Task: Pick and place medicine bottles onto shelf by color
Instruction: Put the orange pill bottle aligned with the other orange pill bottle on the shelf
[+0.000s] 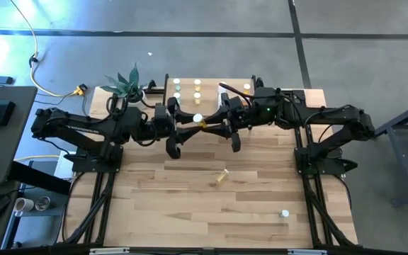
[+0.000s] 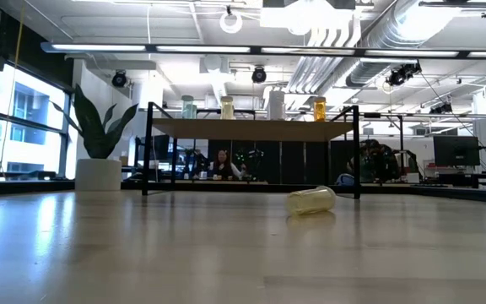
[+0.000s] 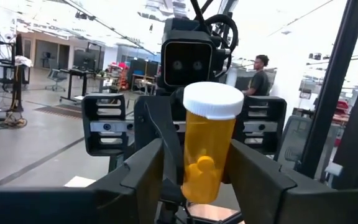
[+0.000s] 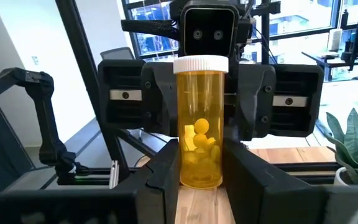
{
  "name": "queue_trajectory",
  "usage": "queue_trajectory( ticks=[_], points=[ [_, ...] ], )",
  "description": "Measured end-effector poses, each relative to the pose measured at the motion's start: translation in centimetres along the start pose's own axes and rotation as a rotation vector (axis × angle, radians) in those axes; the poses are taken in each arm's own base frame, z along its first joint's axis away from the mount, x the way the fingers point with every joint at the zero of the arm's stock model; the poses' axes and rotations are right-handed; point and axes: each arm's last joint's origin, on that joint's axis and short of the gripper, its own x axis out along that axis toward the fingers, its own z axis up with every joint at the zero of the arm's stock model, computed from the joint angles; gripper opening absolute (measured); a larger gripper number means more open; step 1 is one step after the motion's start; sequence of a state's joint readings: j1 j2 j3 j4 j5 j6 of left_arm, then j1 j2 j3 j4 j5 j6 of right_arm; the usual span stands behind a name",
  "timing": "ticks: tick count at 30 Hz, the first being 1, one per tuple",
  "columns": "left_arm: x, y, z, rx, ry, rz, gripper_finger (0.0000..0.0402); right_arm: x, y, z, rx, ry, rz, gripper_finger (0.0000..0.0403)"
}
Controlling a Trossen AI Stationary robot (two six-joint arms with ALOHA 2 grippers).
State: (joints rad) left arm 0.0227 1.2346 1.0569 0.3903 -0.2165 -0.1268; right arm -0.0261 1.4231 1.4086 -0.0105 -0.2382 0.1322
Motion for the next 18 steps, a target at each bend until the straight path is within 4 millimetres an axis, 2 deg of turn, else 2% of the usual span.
queue_trajectory(
  ticks=[11, 18],
  points=[
    [0.0, 0.01, -0.01, 0.001, 0.001, 0.001, 0.0096, 0.0, -0.07, -0.06, 0.004, 0.004, -0.021, 0.0094],
    [0.01, -0.03, -0.02, 0.001, 0.004, -0.02, 0.0087, 0.02, -0.05, -0.08, 0.004, 0.005, -0.017, 0.0094]
  ],
)
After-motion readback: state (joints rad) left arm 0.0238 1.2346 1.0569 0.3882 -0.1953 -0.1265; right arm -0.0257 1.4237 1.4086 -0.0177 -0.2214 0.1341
